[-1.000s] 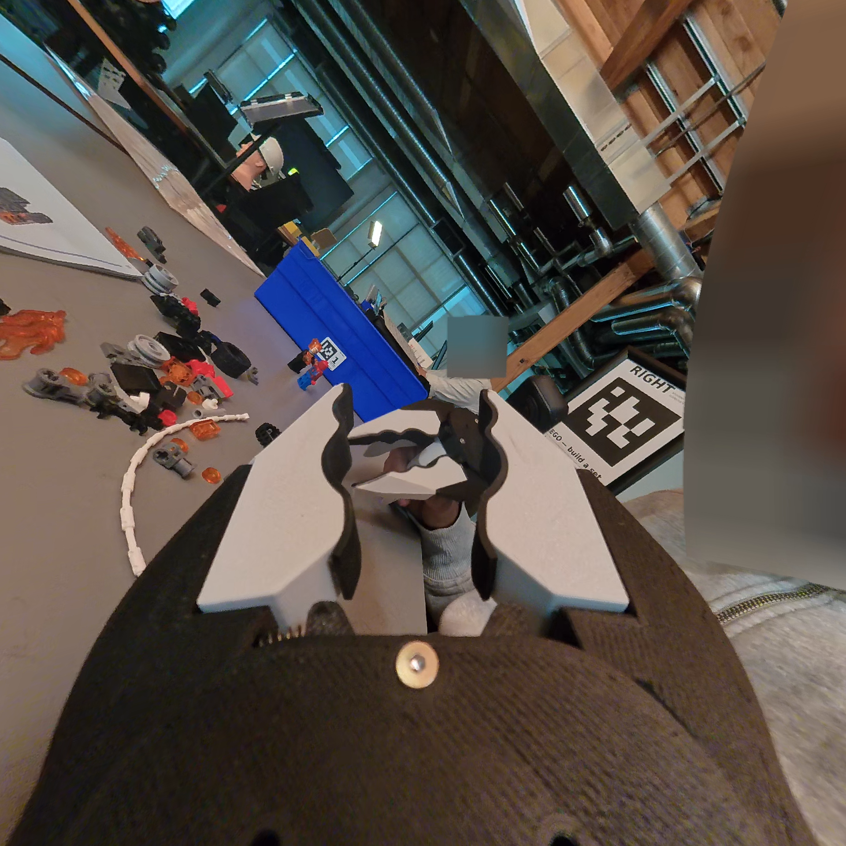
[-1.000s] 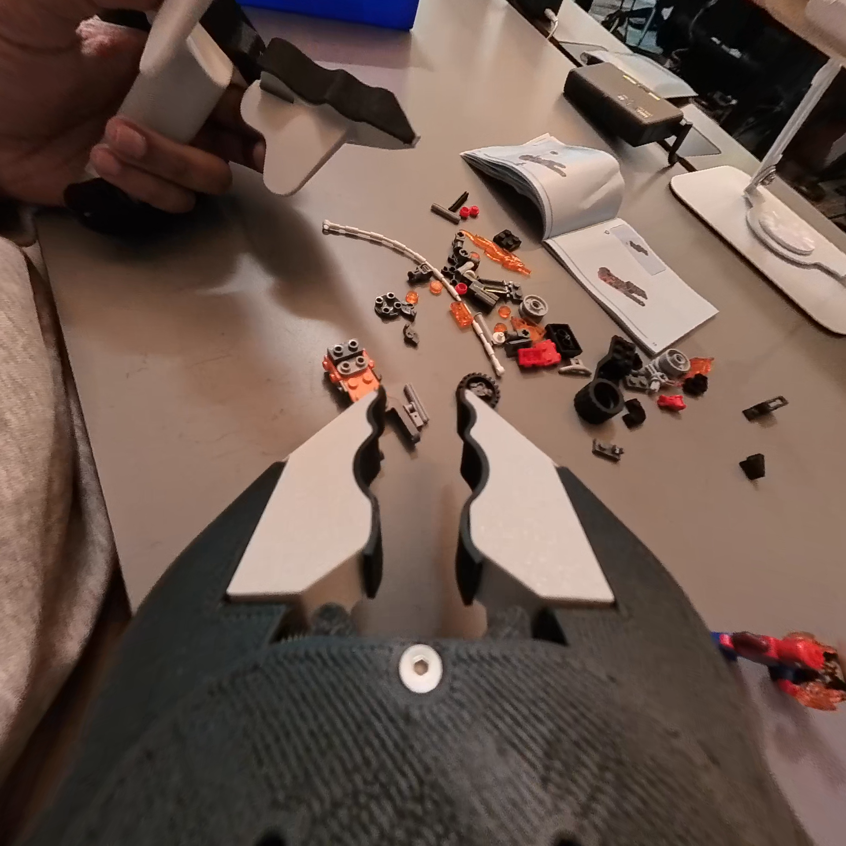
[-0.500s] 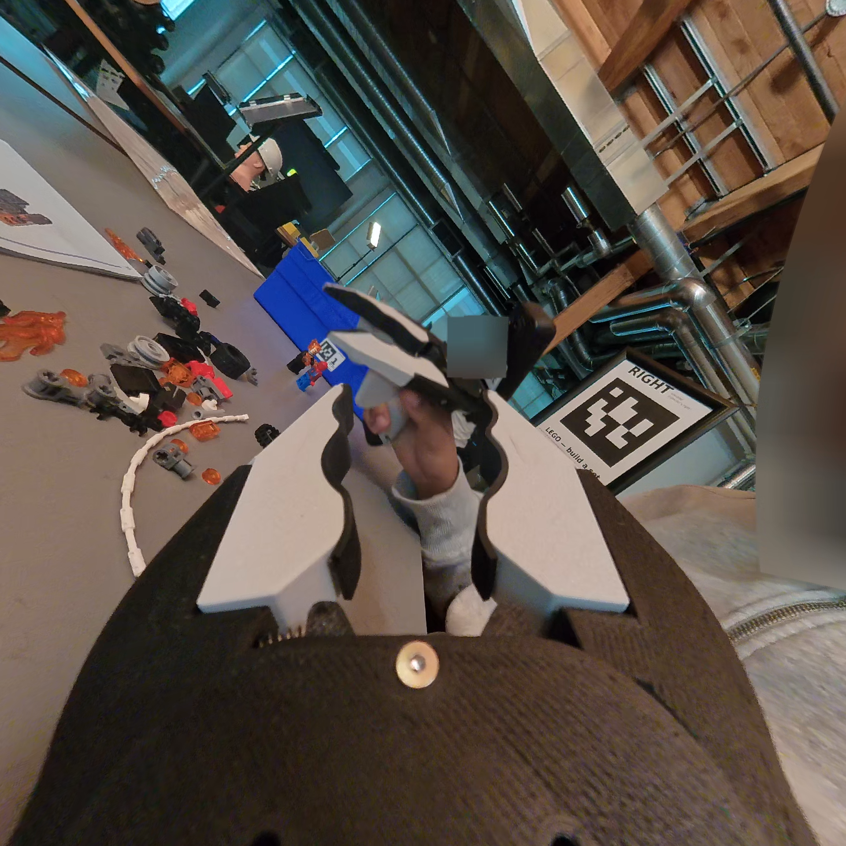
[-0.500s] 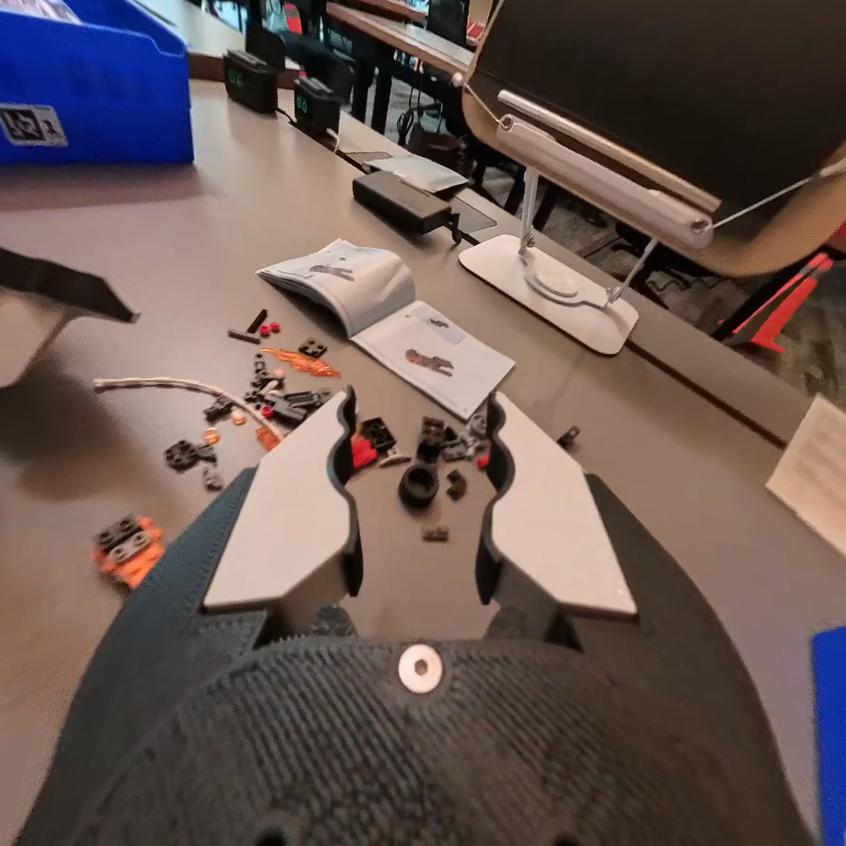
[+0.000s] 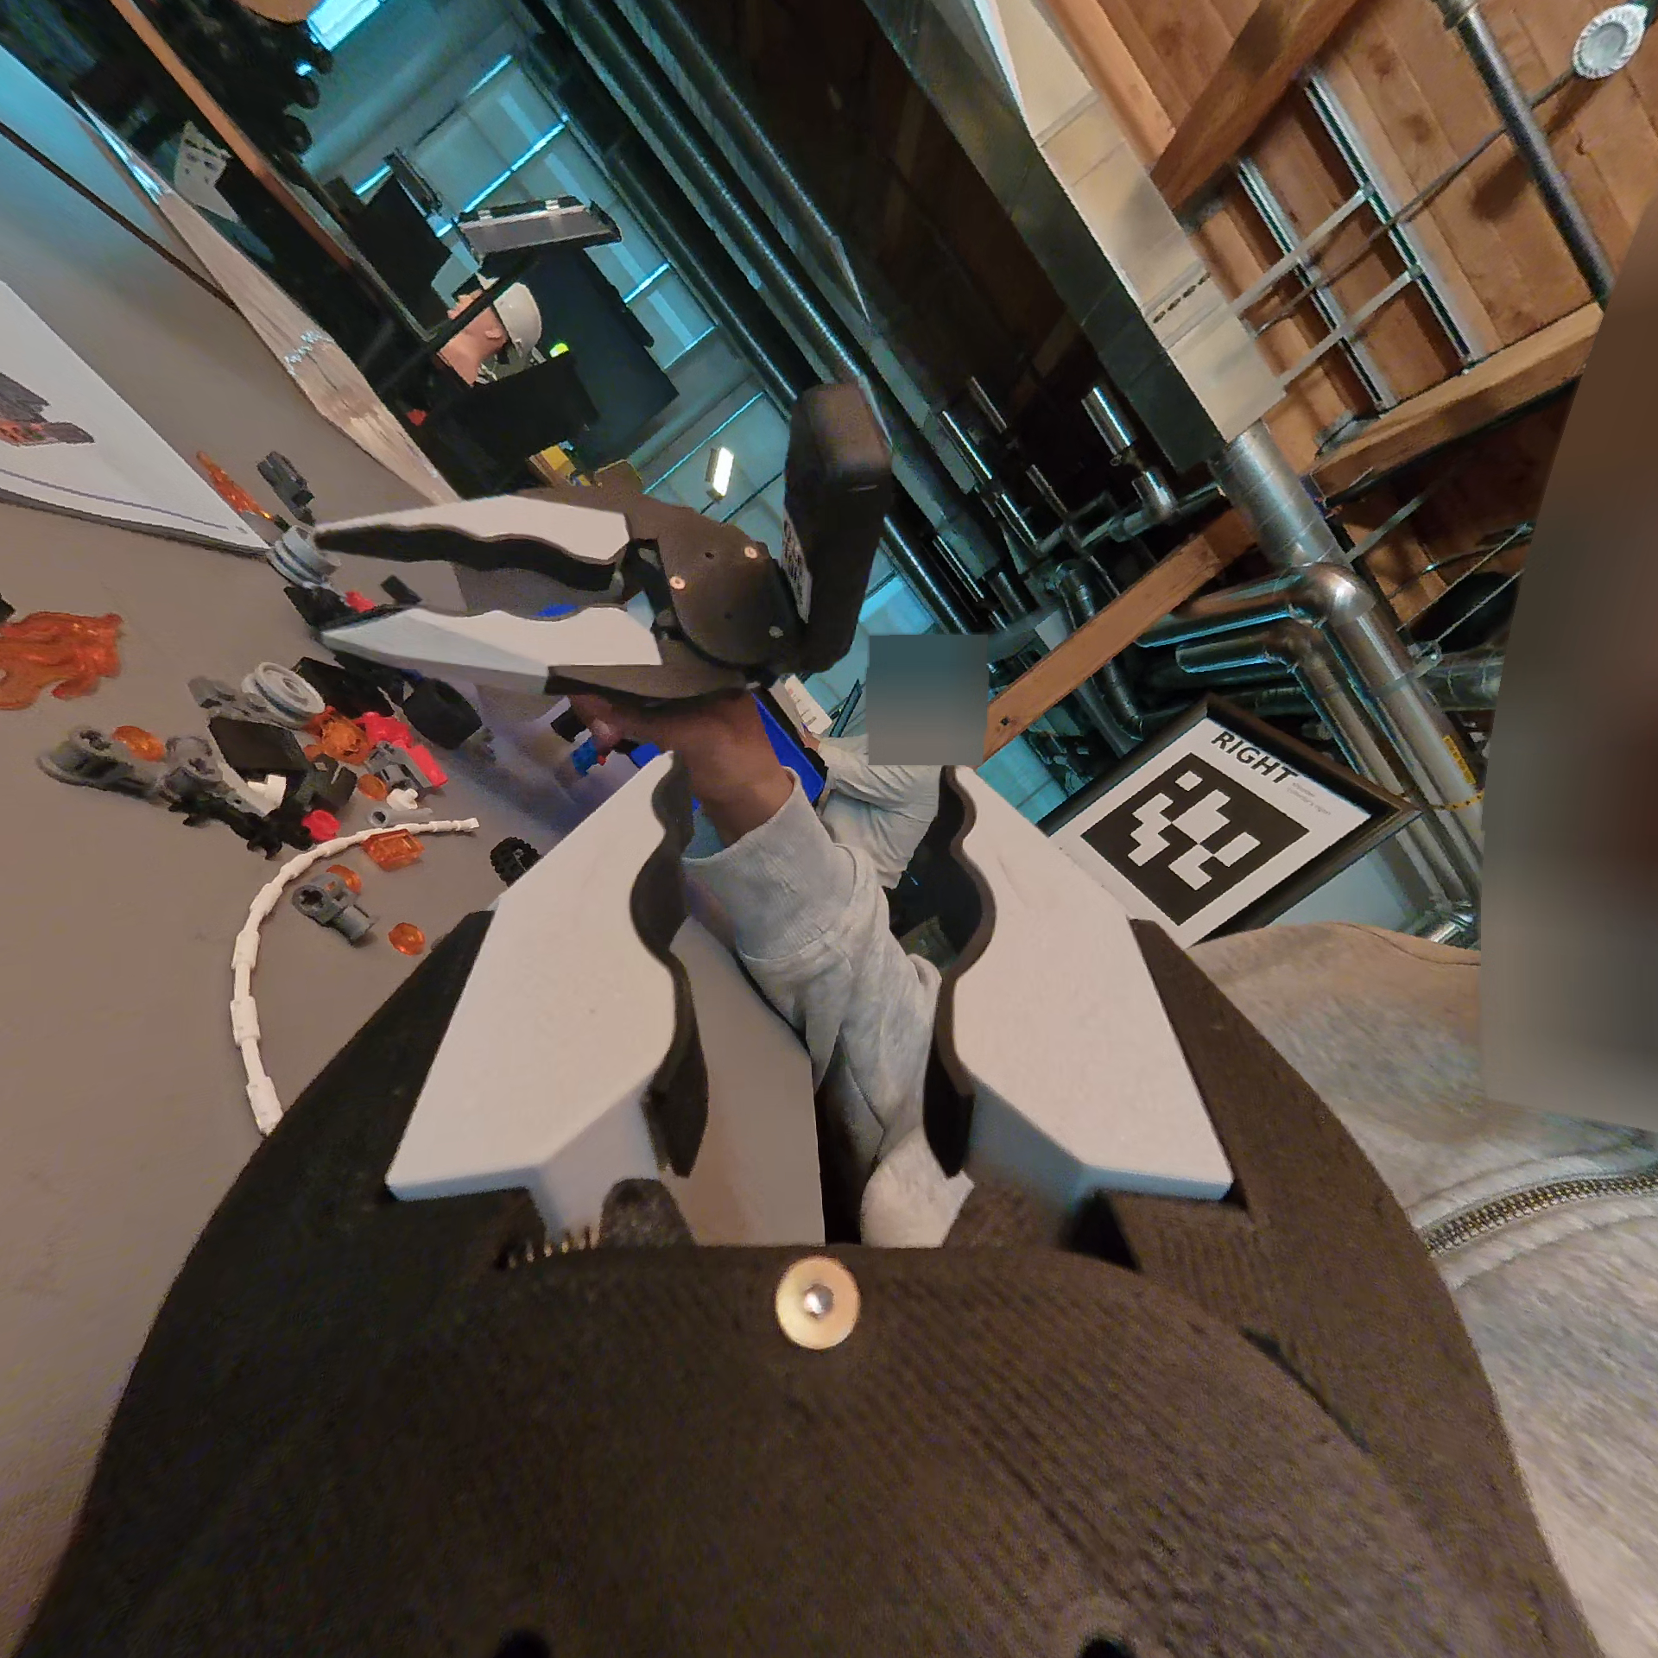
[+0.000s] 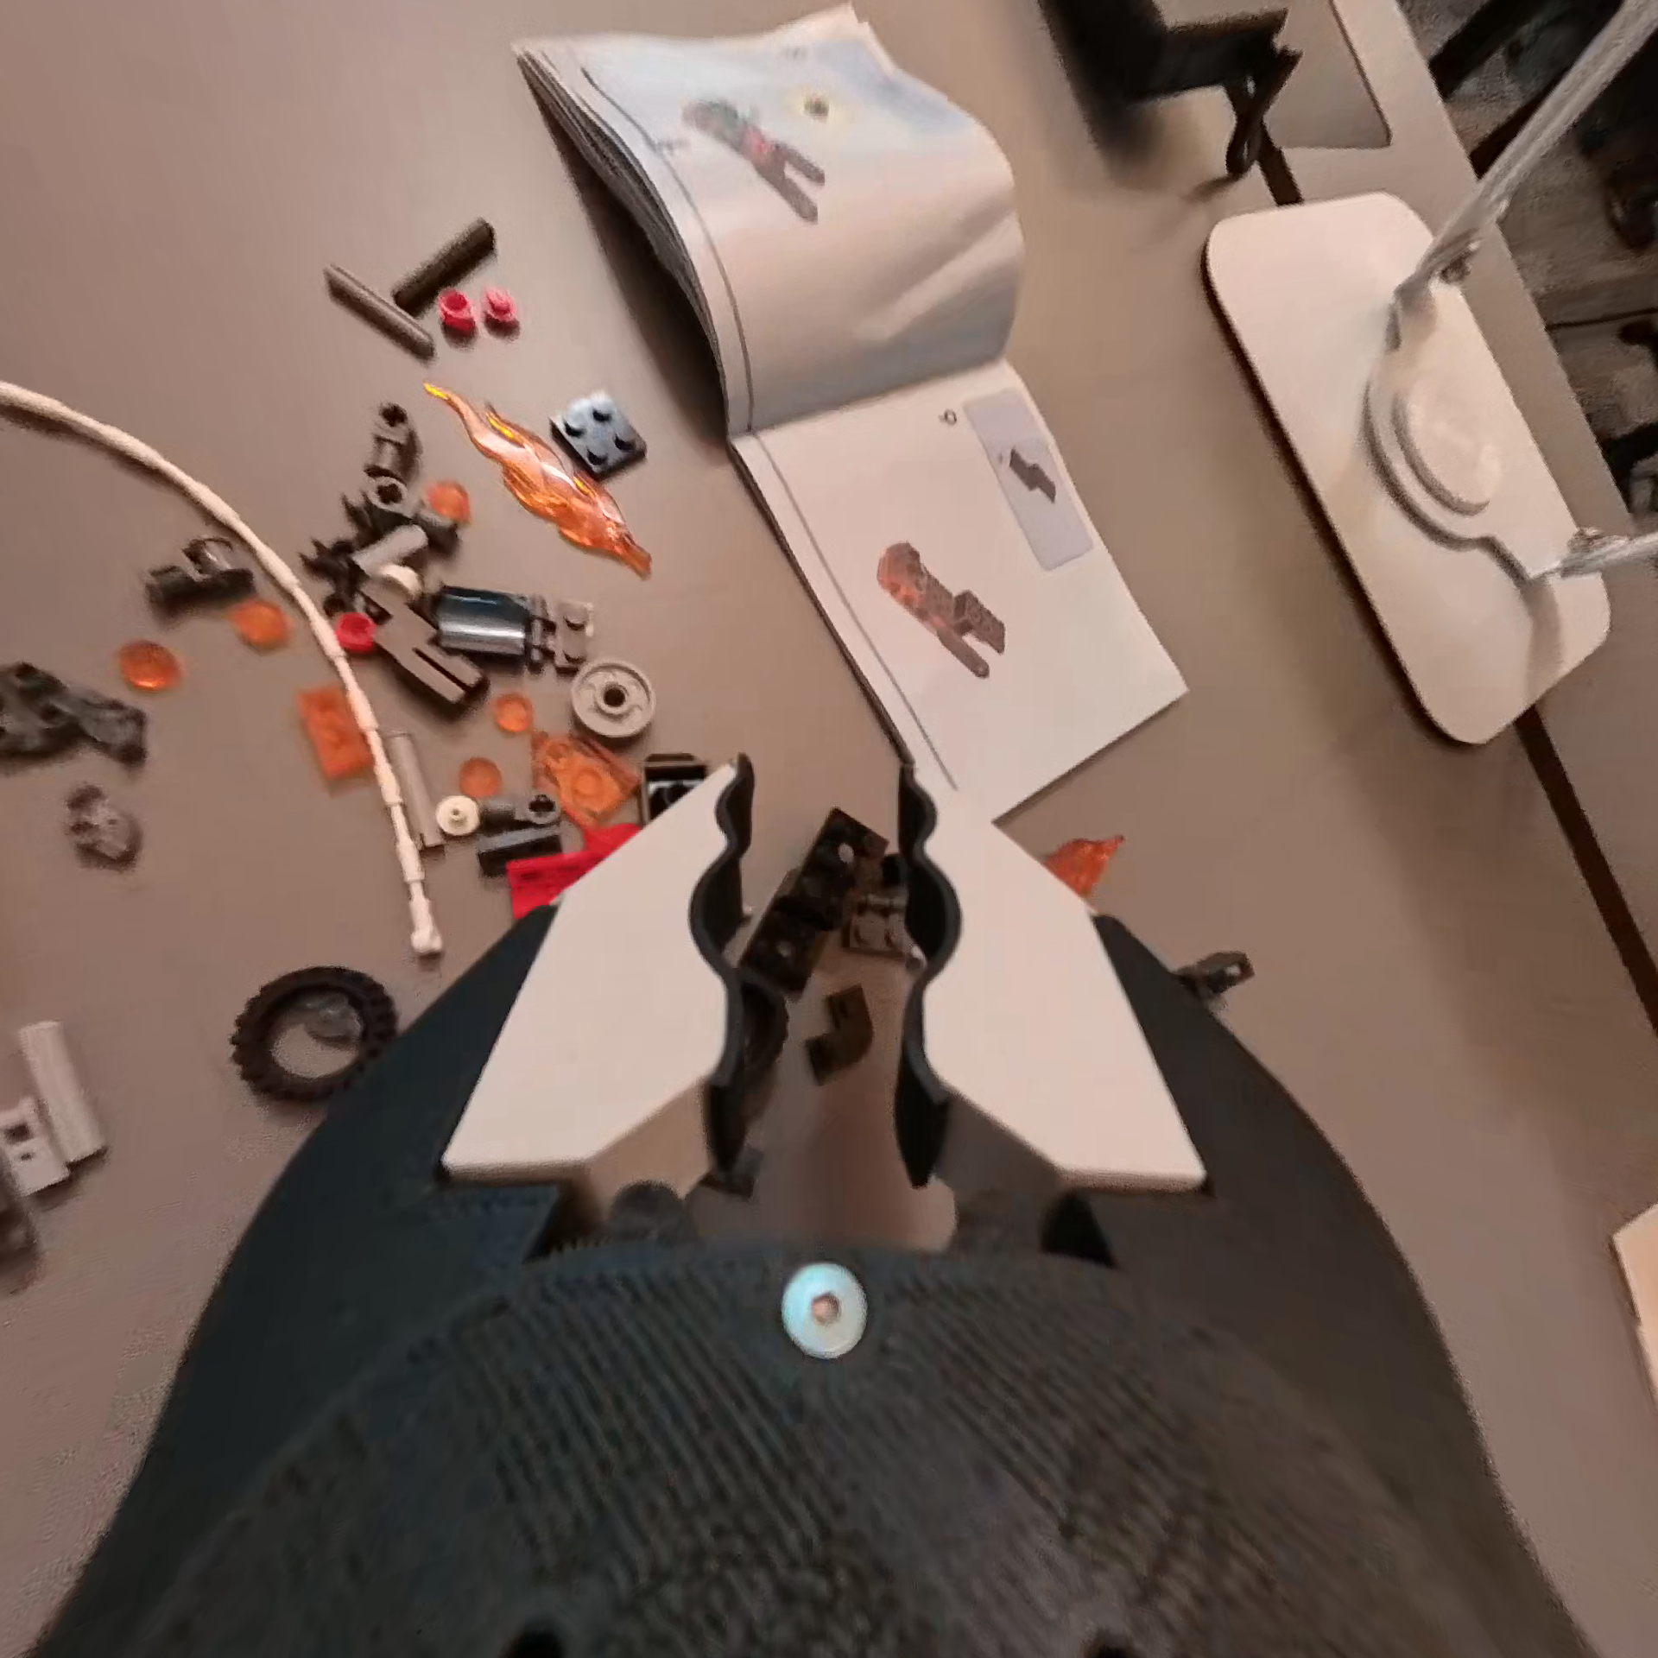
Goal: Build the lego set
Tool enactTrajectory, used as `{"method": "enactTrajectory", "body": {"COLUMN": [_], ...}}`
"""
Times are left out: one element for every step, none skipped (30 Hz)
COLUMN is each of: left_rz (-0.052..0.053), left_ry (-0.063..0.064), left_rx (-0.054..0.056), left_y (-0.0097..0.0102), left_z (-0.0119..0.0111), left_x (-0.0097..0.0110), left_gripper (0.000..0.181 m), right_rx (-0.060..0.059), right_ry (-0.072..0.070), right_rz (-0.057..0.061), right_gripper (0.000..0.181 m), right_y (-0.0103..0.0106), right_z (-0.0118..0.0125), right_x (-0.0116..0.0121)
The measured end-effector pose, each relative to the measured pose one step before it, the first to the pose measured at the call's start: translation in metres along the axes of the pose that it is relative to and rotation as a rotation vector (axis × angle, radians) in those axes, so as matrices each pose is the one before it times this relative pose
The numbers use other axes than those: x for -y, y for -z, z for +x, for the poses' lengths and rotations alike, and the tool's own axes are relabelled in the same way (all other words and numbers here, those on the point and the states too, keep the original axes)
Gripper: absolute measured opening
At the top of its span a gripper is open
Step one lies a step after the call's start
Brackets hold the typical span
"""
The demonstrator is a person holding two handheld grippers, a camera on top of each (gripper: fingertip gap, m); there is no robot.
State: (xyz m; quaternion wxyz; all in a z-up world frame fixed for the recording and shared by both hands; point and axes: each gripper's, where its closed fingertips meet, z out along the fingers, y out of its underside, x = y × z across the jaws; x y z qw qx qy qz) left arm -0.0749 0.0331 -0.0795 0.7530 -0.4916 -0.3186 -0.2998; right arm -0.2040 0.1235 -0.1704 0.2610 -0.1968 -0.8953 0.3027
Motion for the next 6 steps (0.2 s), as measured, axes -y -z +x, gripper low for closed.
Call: {"method": "enactTrajectory", "body": {"left_rz": [0.0006, 0.0003, 0.0005, 0.0004, -0.0002, -0.0002], "left_ry": [0.0001, -0.0010, -0.0012, -0.0008, -0.0002, -0.0001], "left_rx": [-0.0005, -0.0002, 0.0006, 0.0006, 0.0007, 0.0006], "left_y": [0.00008, 0.00006, 0.00006, 0.00005, -0.00008, 0.00003], "left_z": [0.00002, 0.00011, 0.00004, 0.00001, -0.00012, -0.00003], "left_x": [0.00007, 0.00006, 0.00001, 0.00007, -0.00006, -0.00010], "left_gripper": [0.052, 0.053, 0.052, 0.052, 0.052, 0.052], "right_rx": [-0.0027, 0.0078, 0.0202, 0.0223, 0.0158, 0.0101], "right_ry": [-0.0170, -0.0262, -0.0327, -0.0327, -0.0262, -0.0204], "right_rz": [-0.0171, -0.0192, -0.0108, -0.0041, -0.0058, -0.0092], "right_gripper": [0.029, 0.028, 0.026, 0.027, 0.027, 0.026], "right_y": [-0.00157, -0.00159, -0.00036, 0.00102, 0.00148, 0.00170], "right_z": [0.00144, 0.00056, -0.00079, -0.00120, -0.00087, -0.00064], "right_x": [-0.00408, -0.00442, -0.00244, -0.00170, -0.00252, -0.00396]}}
